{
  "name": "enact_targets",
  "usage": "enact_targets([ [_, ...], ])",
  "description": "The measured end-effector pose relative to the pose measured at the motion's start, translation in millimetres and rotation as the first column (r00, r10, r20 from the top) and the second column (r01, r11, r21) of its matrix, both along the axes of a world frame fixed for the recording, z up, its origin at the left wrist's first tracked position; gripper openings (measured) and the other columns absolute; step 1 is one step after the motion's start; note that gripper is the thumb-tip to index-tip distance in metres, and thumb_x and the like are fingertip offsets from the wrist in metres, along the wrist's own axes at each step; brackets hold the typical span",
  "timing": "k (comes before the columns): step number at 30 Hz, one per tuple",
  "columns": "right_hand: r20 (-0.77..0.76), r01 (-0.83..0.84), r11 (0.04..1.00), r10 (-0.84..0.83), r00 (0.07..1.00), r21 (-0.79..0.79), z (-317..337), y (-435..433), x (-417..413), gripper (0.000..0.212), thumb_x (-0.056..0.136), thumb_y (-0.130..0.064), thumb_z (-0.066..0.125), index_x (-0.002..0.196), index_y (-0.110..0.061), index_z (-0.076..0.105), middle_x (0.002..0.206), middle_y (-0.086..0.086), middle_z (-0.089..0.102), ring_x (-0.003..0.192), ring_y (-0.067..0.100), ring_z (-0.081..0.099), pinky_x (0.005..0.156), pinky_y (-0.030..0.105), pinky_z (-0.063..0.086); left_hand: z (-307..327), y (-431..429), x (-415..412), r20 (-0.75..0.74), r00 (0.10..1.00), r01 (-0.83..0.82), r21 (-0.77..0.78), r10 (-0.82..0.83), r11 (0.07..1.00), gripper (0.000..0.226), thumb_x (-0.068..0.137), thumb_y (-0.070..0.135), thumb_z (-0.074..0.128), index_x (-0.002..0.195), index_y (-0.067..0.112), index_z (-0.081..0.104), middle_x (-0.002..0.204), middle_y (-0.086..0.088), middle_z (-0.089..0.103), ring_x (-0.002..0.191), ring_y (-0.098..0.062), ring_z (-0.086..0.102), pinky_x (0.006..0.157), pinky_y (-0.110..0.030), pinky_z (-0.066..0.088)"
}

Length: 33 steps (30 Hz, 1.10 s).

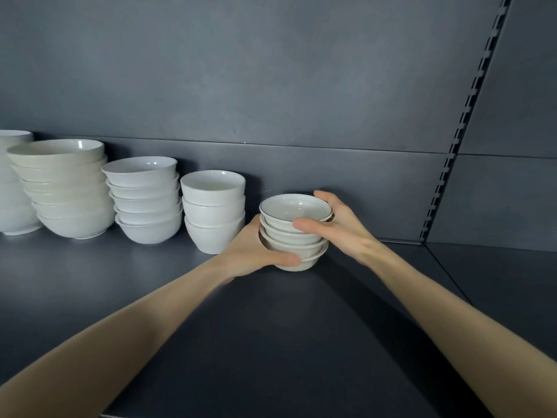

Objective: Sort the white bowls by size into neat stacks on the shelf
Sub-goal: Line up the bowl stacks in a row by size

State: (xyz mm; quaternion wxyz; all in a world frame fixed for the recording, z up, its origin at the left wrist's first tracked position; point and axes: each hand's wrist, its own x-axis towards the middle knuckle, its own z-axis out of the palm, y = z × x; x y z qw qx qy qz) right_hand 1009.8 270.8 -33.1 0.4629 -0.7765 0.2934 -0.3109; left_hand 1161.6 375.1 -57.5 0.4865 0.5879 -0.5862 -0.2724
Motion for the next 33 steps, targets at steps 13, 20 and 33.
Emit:
enact_targets([
  [13,0.004,0.132,0.991,-0.132,0.991,0.009,-0.1,5.6,27.8,0.108,0.072,-0.038,0.08,0.153,-0.016,0.012,0.144,-0.005,0.04,0.129,0.011,0.041,0.105,0.024,0.033,-31.2,-9.3,31.7,-0.057,0.989,-0.136,-0.026,0.134,0.99,0.055,0.073,0.027,0.081,0.119,0.017,0.053,0.111,0.011,0.063,0.101,-0.002,0.061,0.085,-0.017,0.051],
  [20,0.053,0.198,0.98,-0.2,0.978,0.024,2.6,17.3,28.9,0.103,0.073,-0.028,0.082,0.151,-0.012,0.017,0.135,-0.01,0.041,0.121,0.006,0.044,0.102,0.023,0.038,-34.2,-11.3,35.0,-0.087,0.991,-0.11,-0.076,0.103,0.991,0.052,0.075,0.025,0.08,0.119,0.019,0.052,0.103,0.015,0.059,0.092,0.001,0.058,0.073,-0.006,0.048],
  [33,0.136,0.22,0.973,-0.229,0.964,0.075,-5.5,16.3,26.8,0.061,0.074,-0.02,0.08,0.122,-0.023,0.044,0.105,-0.019,0.059,0.1,0.002,0.06,0.098,0.039,0.05,-40.1,-14.6,38.9,-0.18,0.982,-0.078,-0.091,0.06,0.993,0.057,0.078,0.021,0.077,0.129,0.013,0.053,0.121,0.002,0.063,0.112,-0.011,0.06,0.09,-0.018,0.049],
])
